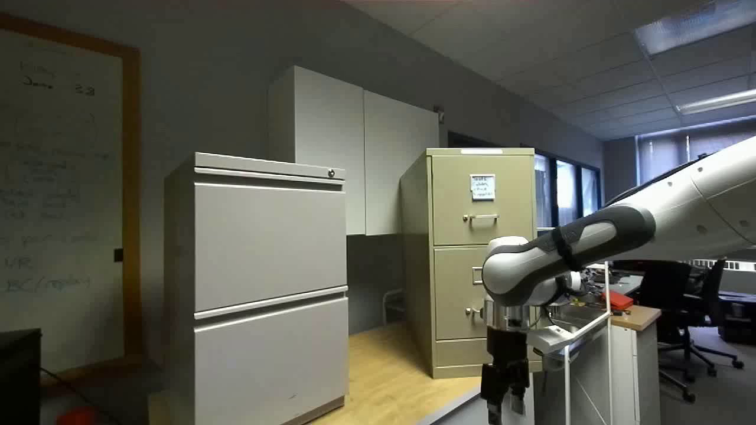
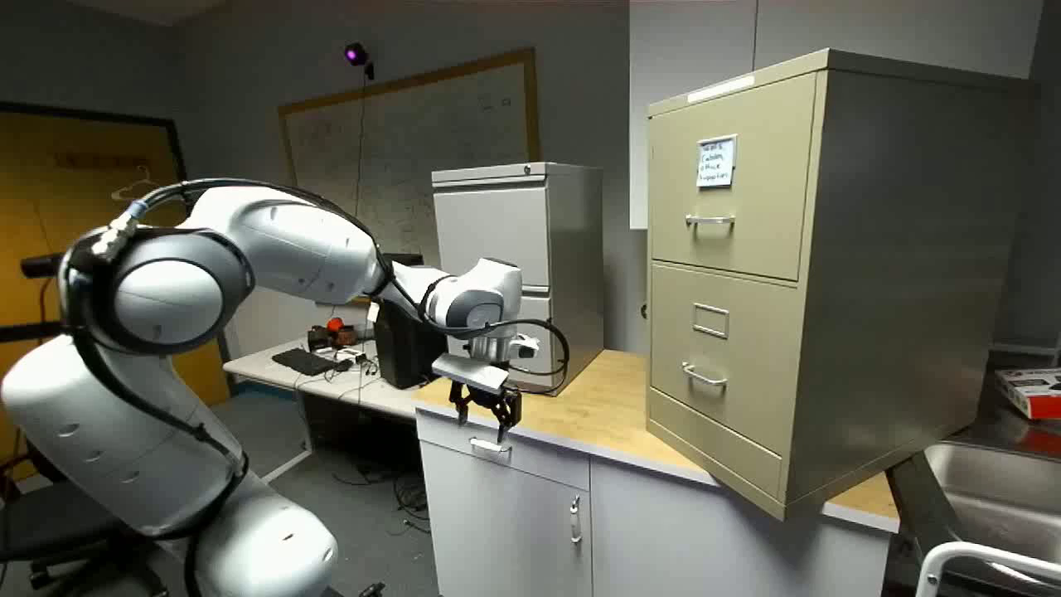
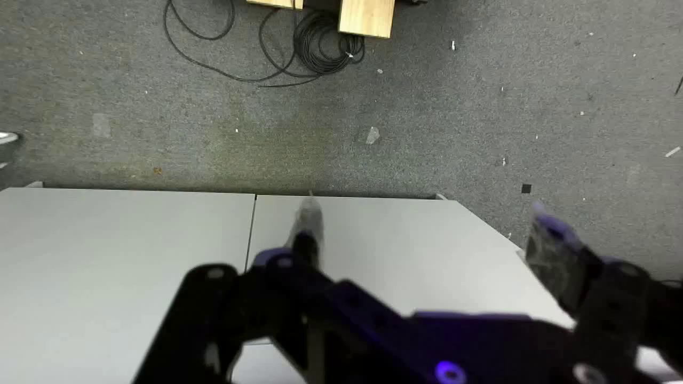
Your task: Open the bottom drawer
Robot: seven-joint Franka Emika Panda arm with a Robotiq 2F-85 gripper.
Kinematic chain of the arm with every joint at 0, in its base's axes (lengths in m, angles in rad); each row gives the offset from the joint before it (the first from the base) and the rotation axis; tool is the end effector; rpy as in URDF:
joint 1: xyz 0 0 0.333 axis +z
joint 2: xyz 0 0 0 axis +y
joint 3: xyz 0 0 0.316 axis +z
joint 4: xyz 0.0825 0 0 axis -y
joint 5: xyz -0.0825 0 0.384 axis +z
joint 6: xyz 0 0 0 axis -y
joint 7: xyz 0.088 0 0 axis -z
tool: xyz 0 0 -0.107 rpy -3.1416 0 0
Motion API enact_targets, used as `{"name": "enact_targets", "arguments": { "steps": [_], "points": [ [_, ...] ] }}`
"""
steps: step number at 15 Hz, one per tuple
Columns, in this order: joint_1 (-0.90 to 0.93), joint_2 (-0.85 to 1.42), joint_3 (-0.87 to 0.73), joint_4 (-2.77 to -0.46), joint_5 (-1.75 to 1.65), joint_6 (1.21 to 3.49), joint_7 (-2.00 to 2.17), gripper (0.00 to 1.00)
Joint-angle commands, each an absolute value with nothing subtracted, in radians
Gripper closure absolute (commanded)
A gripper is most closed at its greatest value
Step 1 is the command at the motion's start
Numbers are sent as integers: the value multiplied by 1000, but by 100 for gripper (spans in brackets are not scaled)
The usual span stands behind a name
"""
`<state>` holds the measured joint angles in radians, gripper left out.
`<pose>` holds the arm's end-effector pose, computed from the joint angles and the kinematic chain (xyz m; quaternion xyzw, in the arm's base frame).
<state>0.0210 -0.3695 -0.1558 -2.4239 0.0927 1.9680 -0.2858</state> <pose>0.4169 -0.0520 0.4365 -0.9946 -0.0618 0.0305 0.0777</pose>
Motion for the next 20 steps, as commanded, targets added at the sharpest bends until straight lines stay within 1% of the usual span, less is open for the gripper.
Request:
{"name": "enact_targets", "arguments": {
  "steps": [1, 10, 16, 20],
  "points": [
    [5, -368, -141, -2422, 98, 1966, -290, 0],
    [4, -344, -155, -2396, 124, 1991, -306, 0],
    [-30, -266, -197, -2297, 175, 2162, -334, 0],
    [-47, -200, -273, -2209, 327, 2280, -432, 0]
  ]
}}
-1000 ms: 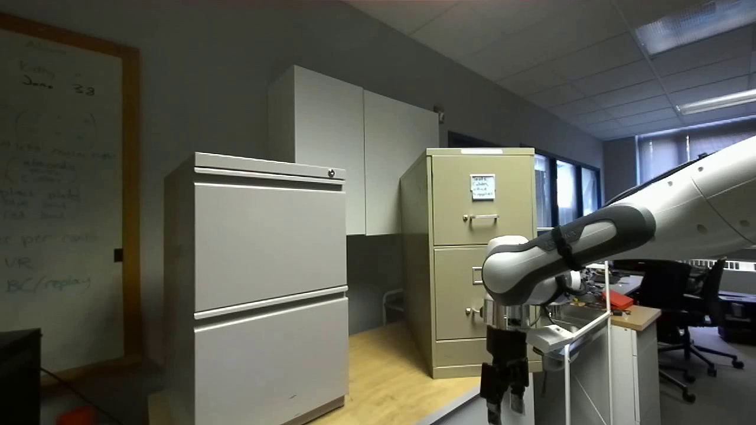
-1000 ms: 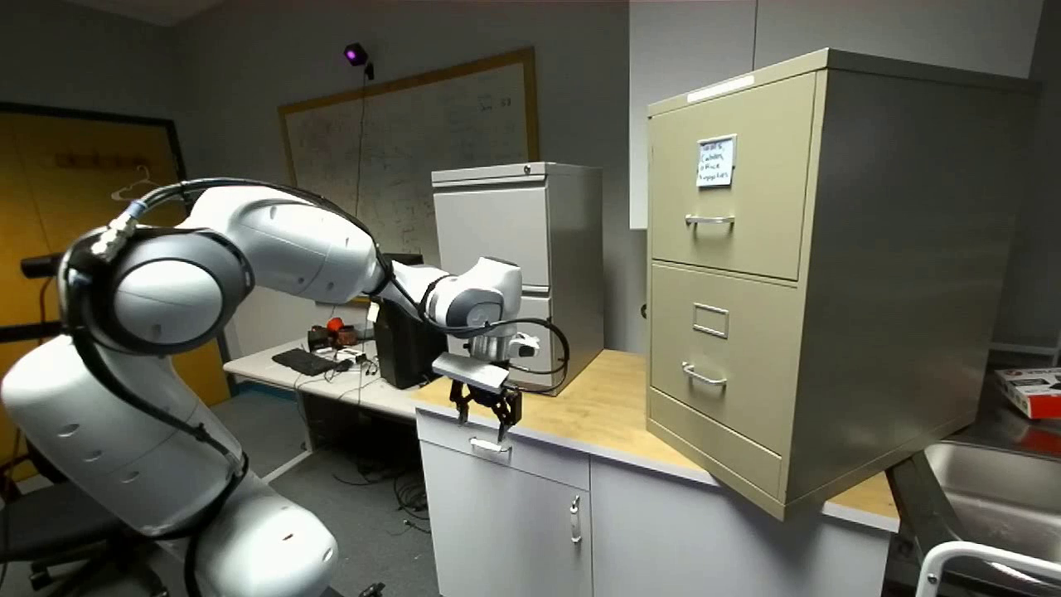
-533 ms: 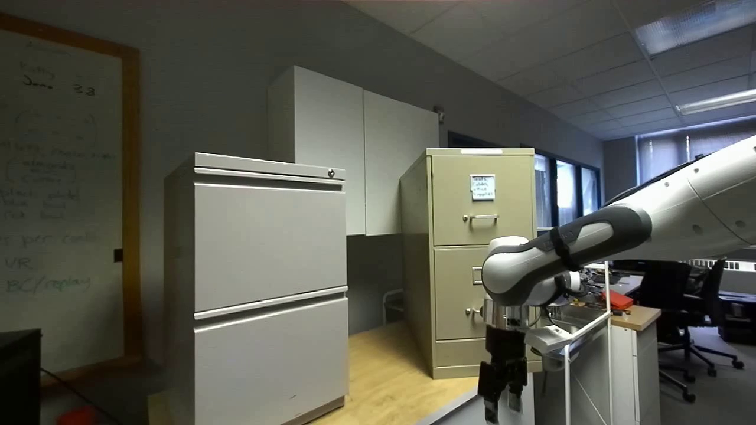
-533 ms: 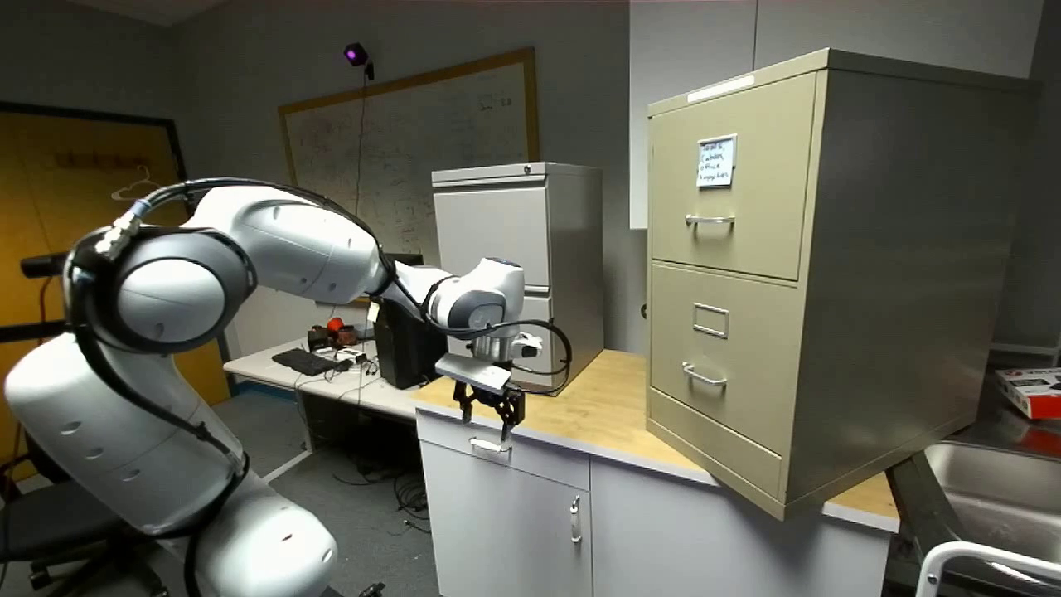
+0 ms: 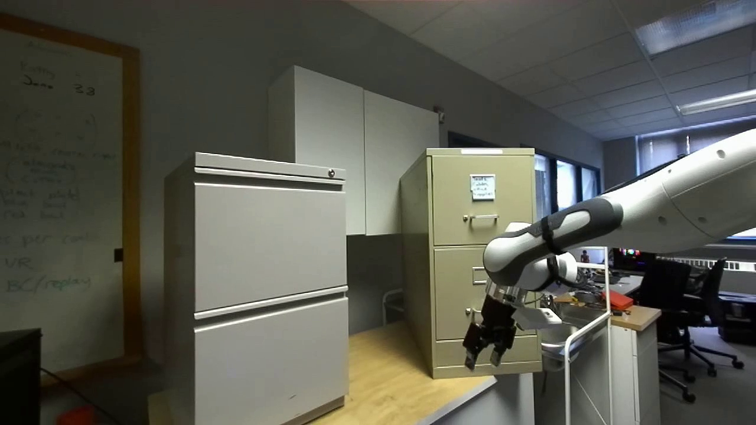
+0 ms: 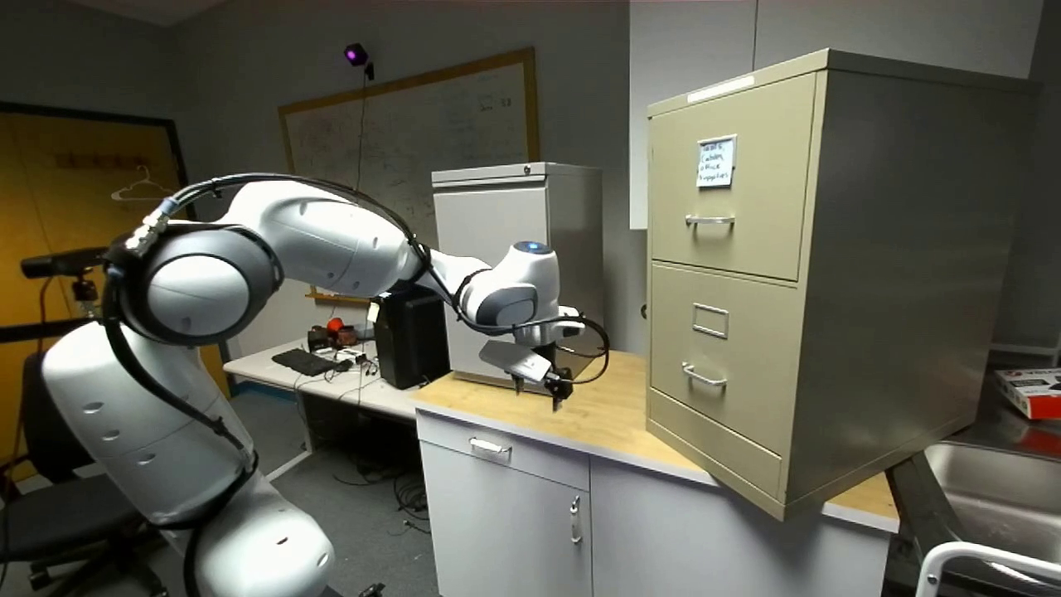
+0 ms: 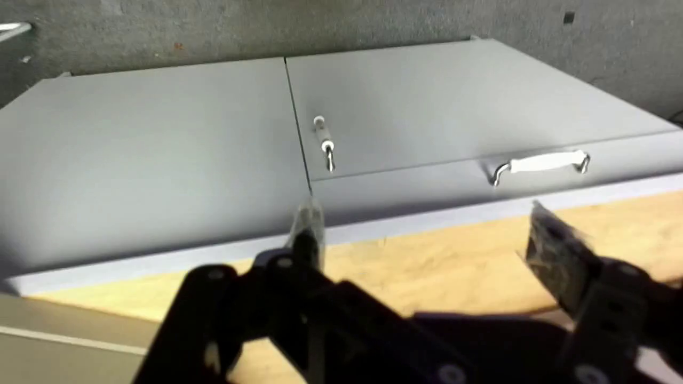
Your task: Open the bottom drawer
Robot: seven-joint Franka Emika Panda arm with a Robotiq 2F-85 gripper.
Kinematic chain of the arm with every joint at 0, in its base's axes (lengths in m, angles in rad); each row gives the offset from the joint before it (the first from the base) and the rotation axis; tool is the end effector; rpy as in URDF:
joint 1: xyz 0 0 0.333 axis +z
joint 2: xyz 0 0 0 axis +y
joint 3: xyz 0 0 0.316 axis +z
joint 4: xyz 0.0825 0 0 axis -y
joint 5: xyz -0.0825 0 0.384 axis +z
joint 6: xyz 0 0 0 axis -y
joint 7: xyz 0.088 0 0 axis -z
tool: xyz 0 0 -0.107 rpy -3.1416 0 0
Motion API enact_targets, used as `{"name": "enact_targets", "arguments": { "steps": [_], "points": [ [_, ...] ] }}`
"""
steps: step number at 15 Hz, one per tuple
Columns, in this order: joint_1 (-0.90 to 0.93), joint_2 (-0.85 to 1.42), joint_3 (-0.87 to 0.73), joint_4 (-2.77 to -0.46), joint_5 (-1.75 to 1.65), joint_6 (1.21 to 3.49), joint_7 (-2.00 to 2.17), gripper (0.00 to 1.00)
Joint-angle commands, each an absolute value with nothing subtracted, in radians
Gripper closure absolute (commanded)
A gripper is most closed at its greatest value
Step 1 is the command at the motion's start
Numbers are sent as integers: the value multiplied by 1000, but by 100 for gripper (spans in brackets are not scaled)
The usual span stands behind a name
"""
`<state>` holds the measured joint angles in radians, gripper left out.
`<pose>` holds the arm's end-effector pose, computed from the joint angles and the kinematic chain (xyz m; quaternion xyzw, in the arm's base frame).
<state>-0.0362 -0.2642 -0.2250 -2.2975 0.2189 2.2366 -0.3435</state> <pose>0.4706 -0.1237 0.4727 -0.9879 0.0172 -0.1273 0.0873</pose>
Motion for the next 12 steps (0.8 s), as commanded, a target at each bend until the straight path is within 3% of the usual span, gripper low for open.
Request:
{"name": "enact_targets", "arguments": {
  "steps": [1, 5, 12],
  "points": [
    [-48, -180, -297, -2184, 388, 2299, -473, 0],
    [-74, -85, -377, -2082, 692, 2313, -664, 0],
    [-243, 61, -375, -1968, 1118, 2219, -901, 0]
  ]
}}
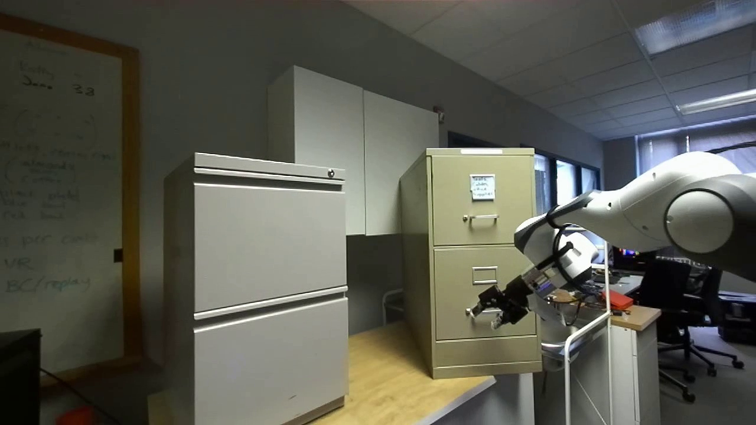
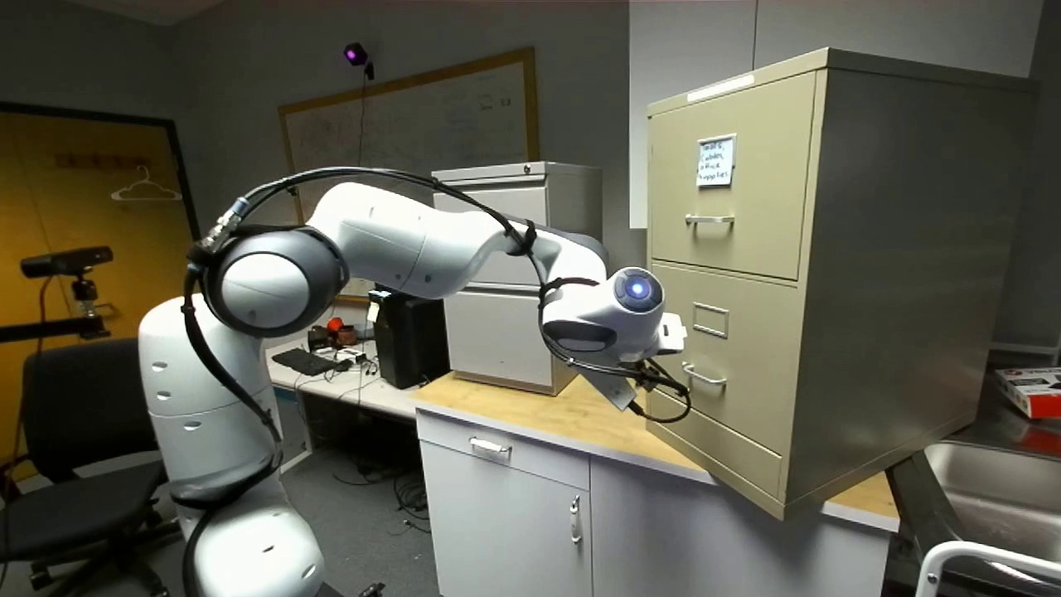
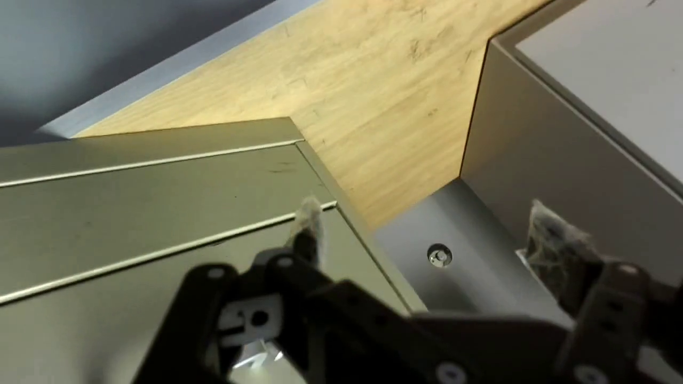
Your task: Open the bottom drawer
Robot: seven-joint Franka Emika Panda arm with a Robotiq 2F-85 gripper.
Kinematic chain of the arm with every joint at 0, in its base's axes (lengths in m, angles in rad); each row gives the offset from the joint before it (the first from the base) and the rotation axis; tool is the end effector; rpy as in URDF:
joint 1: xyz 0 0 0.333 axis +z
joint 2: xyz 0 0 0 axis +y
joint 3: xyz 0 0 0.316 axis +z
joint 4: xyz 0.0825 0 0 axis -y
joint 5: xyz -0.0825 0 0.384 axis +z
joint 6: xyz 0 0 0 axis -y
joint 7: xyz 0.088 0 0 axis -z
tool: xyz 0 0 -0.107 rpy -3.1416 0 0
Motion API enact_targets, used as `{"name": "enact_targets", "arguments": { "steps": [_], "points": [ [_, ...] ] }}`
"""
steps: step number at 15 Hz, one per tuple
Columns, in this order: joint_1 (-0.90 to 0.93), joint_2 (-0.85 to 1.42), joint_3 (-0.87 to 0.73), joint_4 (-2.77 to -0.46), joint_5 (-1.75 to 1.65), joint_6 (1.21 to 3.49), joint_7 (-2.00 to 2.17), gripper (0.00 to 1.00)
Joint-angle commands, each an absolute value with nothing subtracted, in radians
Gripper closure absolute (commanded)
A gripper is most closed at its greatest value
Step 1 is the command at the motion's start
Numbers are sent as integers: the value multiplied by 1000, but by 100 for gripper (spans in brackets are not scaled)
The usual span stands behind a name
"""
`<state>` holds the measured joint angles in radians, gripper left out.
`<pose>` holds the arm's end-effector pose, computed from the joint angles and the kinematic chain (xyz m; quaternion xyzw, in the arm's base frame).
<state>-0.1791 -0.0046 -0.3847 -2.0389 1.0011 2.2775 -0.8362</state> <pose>0.4990 -0.2917 0.4787 -0.8985 0.1446 -0.3393 0.2382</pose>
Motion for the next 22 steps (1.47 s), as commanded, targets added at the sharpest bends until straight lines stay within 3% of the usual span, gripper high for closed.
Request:
{"name": "enact_targets", "arguments": {
  "steps": [1, 22],
  "points": [
    [-268, 78, -375, -1955, 1166, 2199, -923, 0],
    [-520, 483, -356, -1523, 1479, 1939, -844, 0]
  ]
}}
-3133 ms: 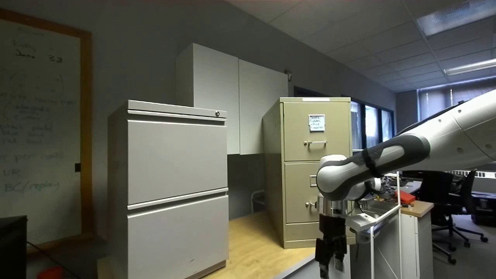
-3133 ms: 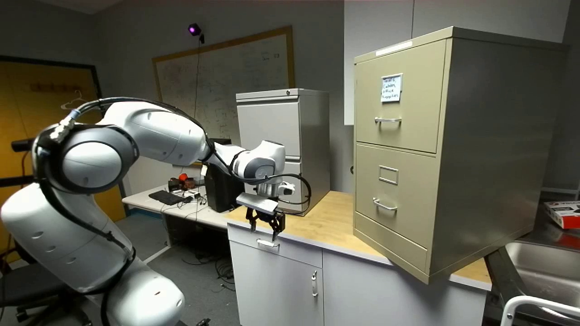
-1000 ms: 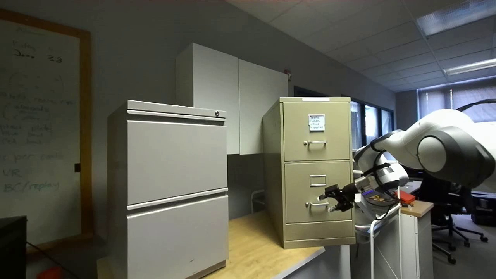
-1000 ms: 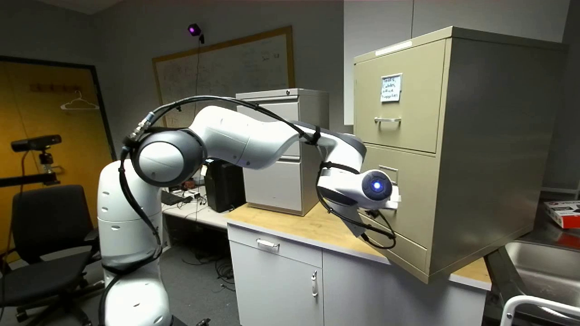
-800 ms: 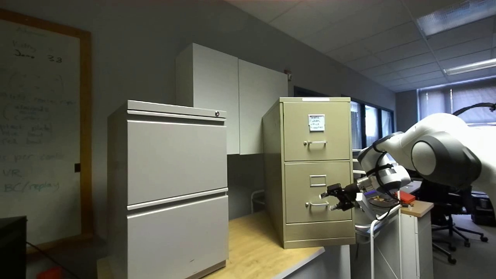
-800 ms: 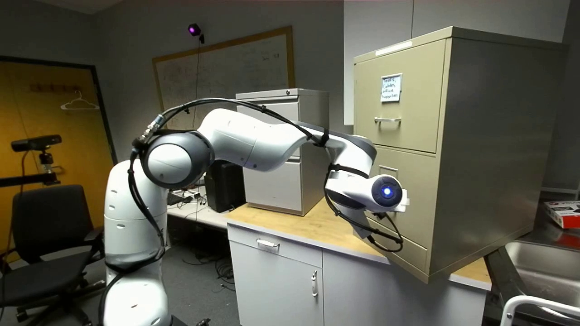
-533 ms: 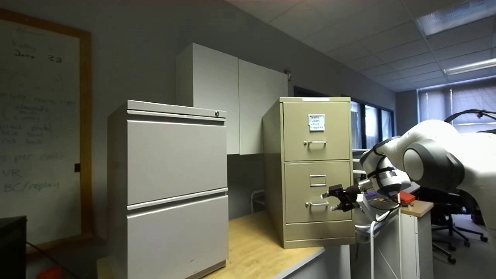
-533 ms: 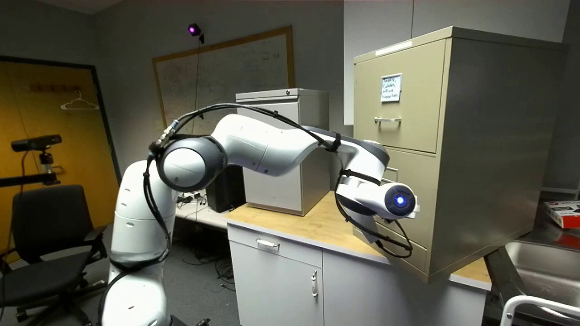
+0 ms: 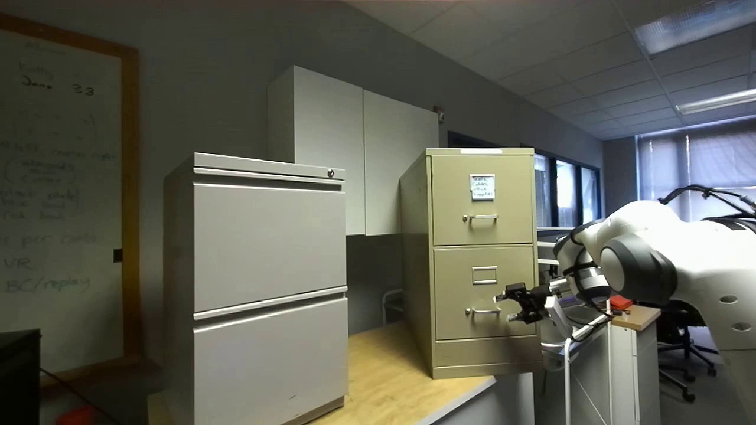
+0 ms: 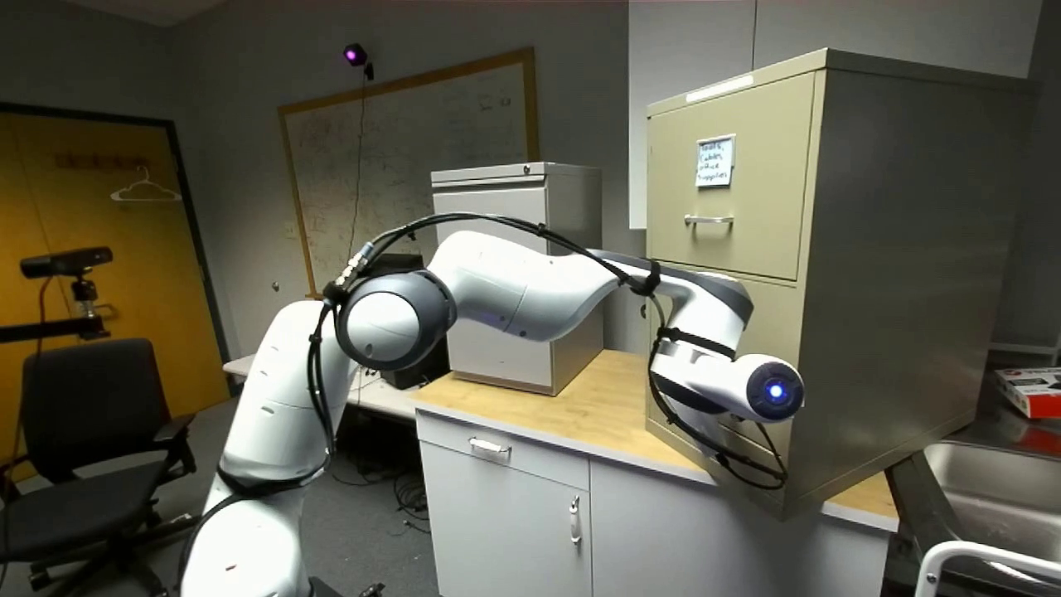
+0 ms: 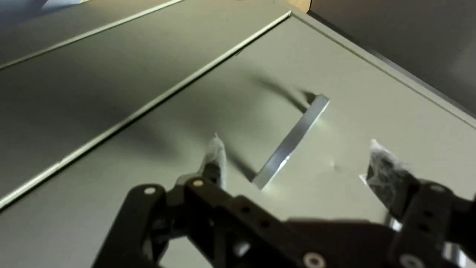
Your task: Open the bottom drawer
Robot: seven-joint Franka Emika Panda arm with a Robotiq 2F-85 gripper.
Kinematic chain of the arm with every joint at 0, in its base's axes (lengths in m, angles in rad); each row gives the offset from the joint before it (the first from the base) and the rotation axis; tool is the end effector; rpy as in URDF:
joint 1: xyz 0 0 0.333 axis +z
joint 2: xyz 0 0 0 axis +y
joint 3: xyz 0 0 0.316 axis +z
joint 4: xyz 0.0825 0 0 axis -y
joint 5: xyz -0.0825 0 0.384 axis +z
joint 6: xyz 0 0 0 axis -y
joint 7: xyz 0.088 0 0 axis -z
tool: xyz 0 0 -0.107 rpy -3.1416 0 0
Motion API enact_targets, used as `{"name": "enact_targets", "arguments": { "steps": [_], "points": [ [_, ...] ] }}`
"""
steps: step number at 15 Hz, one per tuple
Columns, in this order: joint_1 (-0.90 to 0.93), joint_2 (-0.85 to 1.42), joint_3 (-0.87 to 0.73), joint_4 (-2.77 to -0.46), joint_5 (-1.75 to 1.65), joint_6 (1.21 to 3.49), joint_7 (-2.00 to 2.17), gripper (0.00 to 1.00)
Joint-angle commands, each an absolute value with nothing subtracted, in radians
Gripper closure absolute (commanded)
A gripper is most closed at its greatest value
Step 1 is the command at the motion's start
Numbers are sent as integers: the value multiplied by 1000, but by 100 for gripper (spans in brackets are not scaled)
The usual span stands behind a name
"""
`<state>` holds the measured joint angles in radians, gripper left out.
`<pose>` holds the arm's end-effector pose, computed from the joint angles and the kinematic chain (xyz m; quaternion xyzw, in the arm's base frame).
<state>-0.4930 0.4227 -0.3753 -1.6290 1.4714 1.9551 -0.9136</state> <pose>0.5190 -0.4555 0.4277 -0.7948 0.2446 -0.4231 0.3597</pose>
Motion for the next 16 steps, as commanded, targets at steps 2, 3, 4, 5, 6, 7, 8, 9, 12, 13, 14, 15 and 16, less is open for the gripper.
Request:
{"name": "enact_targets", "arguments": {
  "steps": [2, 3, 4, 5, 6, 7, 8, 9, 12, 13, 14, 15, 16],
  "points": [
    [-526, 517, -349, -1468, 1464, 1938, -804, 0],
    [-525, 537, -346, -1439, 1450, 1938, -778, 0],
    [-525, 555, -343, -1418, 1435, 1935, -753, 0],
    [-524, 570, -340, -1400, 1420, 1933, -731, 0],
    [-524, 590, -335, -1381, 1403, 1932, -709, 0],
    [-525, 609, -329, -1365, 1387, 1932, -690, 0],
    [-528, 632, -324, -1349, 1370, 1931, -672, 0],
    [-533, 651, -318, -1334, 1353, 1926, -654, 0],
    [-546, 676, -308, -1312, 1323, 1901, -609, 25],
    [-548, 670, -308, -1316, 1312, 1898, -601, 26],
    [-548, 657, -308, -1321, 1300, 1885, -586, 30],
    [-539, 641, -313, -1330, 1278, 1890, -573, 39],
    [-532, 622, -317, -1337, 1249, 1880, -548, 46]
  ]
}}
